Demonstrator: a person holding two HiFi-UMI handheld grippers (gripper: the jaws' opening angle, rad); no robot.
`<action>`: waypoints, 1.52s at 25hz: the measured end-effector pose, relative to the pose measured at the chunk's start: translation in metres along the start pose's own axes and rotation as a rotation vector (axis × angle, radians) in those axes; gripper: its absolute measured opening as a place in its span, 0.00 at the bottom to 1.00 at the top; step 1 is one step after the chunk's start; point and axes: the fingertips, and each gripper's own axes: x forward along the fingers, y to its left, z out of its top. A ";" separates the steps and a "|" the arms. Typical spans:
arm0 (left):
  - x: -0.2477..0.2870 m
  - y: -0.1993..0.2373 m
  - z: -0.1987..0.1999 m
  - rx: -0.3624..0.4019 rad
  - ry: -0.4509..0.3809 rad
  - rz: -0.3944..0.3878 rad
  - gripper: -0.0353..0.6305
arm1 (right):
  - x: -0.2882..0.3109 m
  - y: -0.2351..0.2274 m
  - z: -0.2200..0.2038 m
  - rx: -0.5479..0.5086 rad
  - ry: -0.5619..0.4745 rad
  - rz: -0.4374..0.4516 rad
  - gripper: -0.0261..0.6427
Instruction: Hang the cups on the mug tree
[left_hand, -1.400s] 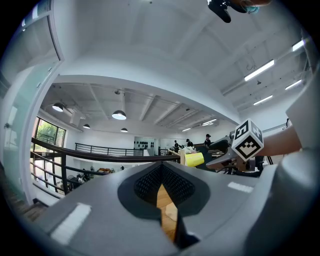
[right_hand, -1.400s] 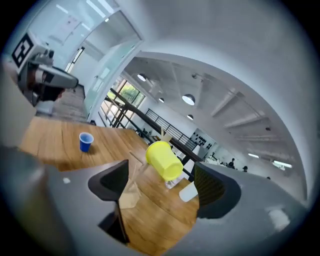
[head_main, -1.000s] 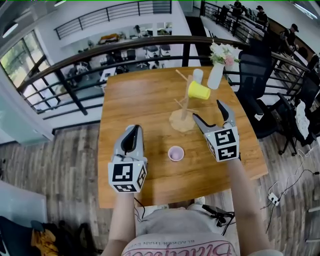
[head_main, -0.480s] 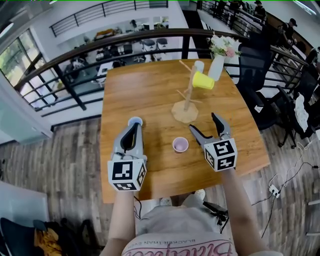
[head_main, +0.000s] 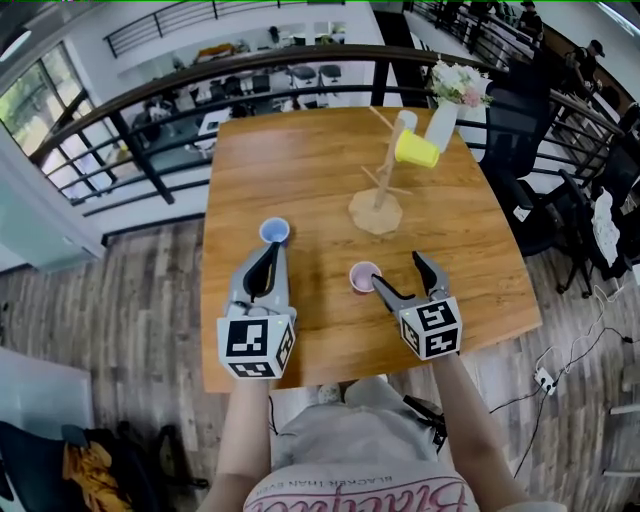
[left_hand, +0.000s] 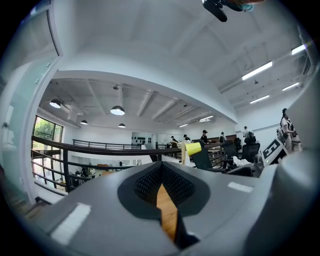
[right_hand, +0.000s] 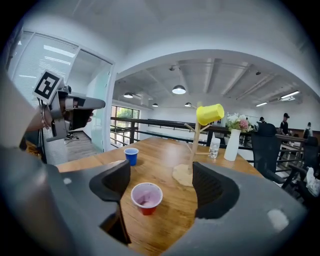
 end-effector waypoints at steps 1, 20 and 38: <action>0.000 0.001 -0.001 -0.002 0.002 0.004 0.07 | 0.001 0.003 -0.006 0.003 0.010 0.007 0.61; -0.013 0.006 -0.037 -0.015 0.072 0.057 0.07 | 0.035 0.046 -0.124 0.085 0.242 0.110 0.53; -0.022 0.031 -0.042 0.002 0.094 0.151 0.07 | 0.088 0.039 -0.144 0.038 0.317 0.080 0.43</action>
